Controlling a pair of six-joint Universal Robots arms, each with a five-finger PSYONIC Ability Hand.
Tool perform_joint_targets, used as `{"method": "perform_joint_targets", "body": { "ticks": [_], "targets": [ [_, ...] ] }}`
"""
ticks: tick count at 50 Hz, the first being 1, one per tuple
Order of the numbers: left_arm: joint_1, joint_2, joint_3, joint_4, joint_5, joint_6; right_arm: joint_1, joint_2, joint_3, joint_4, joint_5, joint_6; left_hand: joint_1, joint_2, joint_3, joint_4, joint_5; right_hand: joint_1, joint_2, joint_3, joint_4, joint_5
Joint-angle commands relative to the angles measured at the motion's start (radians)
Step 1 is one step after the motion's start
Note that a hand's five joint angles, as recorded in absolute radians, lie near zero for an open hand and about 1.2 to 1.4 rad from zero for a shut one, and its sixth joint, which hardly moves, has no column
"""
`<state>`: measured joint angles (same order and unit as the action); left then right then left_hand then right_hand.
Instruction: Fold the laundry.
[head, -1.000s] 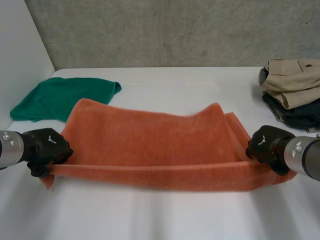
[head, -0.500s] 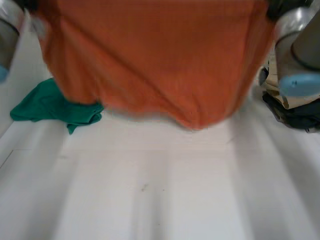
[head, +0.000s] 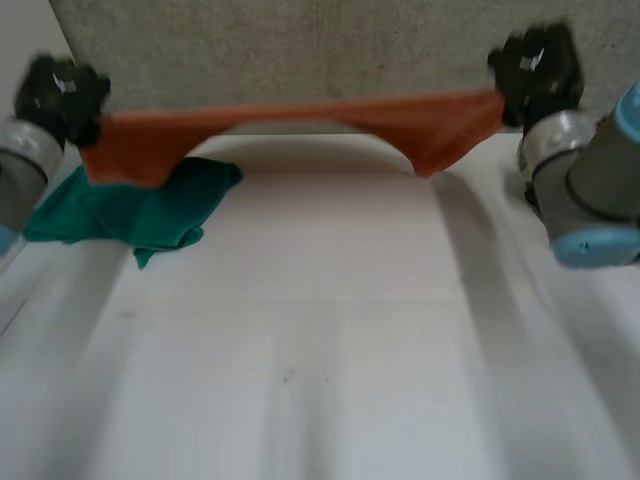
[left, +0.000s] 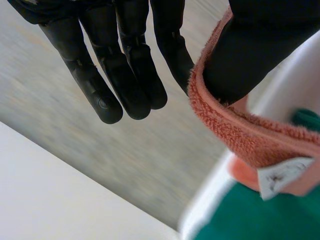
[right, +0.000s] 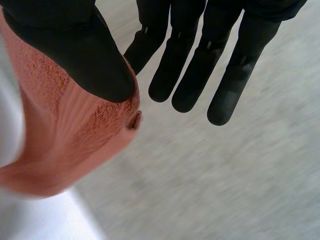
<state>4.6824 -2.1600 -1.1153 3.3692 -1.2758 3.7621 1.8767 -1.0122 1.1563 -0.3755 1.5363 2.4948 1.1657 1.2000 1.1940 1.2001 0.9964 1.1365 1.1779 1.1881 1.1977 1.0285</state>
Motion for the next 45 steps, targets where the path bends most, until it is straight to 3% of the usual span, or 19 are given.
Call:
{"method": "perform_joint_targets", "body": {
  "ticks": [1, 4, 11, 17, 22, 27, 33, 41, 44, 45],
  "targets": [
    [0.054, -0.093, -0.152, 0.001, 0.067, 0.063, -0.011, 0.043, 0.158, 0.053, -0.024, -0.013, 0.231, 0.196, 0.202, 0.196, 0.225, 0.26, 0.218, 0.208, 0.199, 0.193],
    [0.079, -0.13, -0.181, 0.001, 0.096, 0.116, -0.011, 0.05, 0.207, 0.055, -0.03, -0.034, 0.219, 0.185, 0.191, 0.185, 0.214, 0.26, 0.218, 0.208, 0.199, 0.193],
    [0.122, -0.167, -0.192, -0.002, 0.116, 0.211, -0.01, 0.047, 0.263, 0.059, -0.033, -0.082, -0.094, -0.129, -0.123, -0.129, -0.1, 0.26, 0.218, 0.208, 0.199, 0.193],
    [0.139, -0.161, -0.193, -0.002, 0.104, 0.205, -0.011, 0.041, 0.269, 0.061, -0.033, -0.07, -0.227, -0.261, -0.255, -0.262, -0.232, 0.26, 0.218, 0.208, 0.199, 0.193],
    [0.159, -0.158, -0.198, 0.001, 0.104, 0.203, -0.014, 0.035, 0.273, 0.072, -0.033, -0.06, -0.154, -0.188, -0.182, -0.188, -0.159, 0.26, 0.218, 0.208, 0.199, 0.193],
    [0.162, -0.141, -0.222, -0.005, 0.127, 0.196, -0.016, 0.032, 0.279, 0.078, -0.033, -0.063, 0.23, 0.196, 0.202, 0.196, 0.225, 0.26, 0.218, 0.208, 0.199, 0.193],
    [0.147, -0.074, -0.273, -0.027, 0.142, 0.211, -0.016, 0.02, 0.286, 0.098, -0.033, -0.067, 0.231, 0.196, 0.202, 0.196, 0.225, 0.26, 0.218, 0.208, 0.199, 0.193],
    [0.154, 0.071, -0.365, -0.171, 0.107, 0.324, -0.051, -0.066, 0.293, 0.297, -0.07, -0.151, 0.231, 0.196, 0.202, 0.196, 0.225, 0.26, 0.218, 0.208, 0.199, 0.193],
    [0.182, 0.149, -0.412, -0.318, 0.085, 0.409, -0.086, -0.112, 0.298, 0.466, -0.111, -0.241, 0.231, 0.196, 0.202, 0.196, 0.225, 0.26, 0.218, 0.208, 0.199, 0.193],
    [0.192, 0.188, -0.441, -0.444, 0.079, 0.463, -0.109, -0.127, 0.302, 0.575, -0.125, -0.288, 0.231, 0.196, 0.202, 0.196, 0.225, 0.26, 0.218, 0.208, 0.199, 0.193]
  ]
}}
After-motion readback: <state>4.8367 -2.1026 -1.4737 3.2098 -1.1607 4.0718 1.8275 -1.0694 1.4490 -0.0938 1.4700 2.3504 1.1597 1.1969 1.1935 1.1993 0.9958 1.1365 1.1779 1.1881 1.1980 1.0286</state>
